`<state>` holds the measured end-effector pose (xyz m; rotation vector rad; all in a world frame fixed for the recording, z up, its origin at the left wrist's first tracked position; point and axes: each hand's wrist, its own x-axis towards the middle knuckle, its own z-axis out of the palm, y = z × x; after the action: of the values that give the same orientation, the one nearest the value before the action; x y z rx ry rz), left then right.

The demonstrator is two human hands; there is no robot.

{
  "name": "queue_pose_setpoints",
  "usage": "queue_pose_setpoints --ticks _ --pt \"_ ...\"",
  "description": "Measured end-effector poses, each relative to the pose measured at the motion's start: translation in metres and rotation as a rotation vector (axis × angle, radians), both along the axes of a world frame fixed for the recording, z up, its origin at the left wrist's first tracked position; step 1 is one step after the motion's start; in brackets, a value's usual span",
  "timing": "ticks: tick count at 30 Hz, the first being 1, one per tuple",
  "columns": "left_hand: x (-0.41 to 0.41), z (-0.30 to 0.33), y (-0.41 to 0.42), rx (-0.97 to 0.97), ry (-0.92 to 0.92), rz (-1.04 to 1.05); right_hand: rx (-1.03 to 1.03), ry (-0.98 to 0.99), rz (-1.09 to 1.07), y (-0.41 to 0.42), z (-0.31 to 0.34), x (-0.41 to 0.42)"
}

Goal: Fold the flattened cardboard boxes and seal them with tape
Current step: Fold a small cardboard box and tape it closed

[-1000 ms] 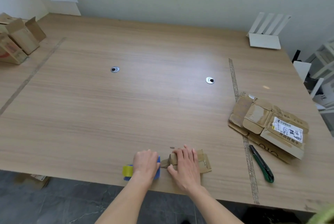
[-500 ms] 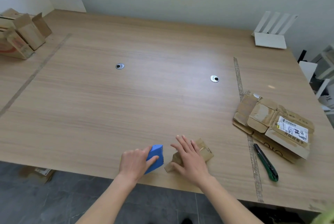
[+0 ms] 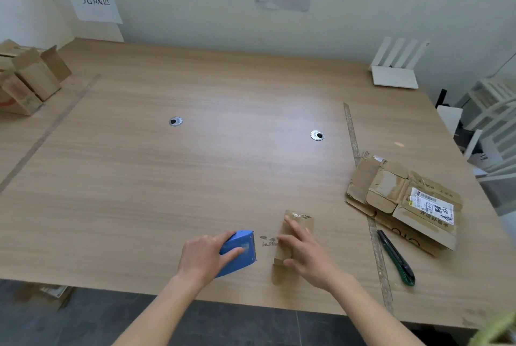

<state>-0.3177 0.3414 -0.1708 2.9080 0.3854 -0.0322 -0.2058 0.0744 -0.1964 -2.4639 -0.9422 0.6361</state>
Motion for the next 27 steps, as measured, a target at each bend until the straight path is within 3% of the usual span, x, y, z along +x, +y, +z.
queue_pose_setpoints --ticks 4,7,12,27 --pt "0.007 0.017 -0.003 -0.107 -0.016 -0.007 0.045 0.085 -0.005 -0.002 0.016 0.007" --pt "0.014 0.024 -0.008 -0.160 -0.075 -0.063 0.243 0.131 -0.195 0.006 0.023 -0.001" --pt "0.029 0.044 -0.017 -0.173 -0.094 -0.160 0.496 0.584 -0.439 0.025 0.044 -0.001" --pt "0.039 0.056 -0.022 -0.188 -0.168 -0.320 0.431 0.724 -0.383 0.014 0.076 0.003"
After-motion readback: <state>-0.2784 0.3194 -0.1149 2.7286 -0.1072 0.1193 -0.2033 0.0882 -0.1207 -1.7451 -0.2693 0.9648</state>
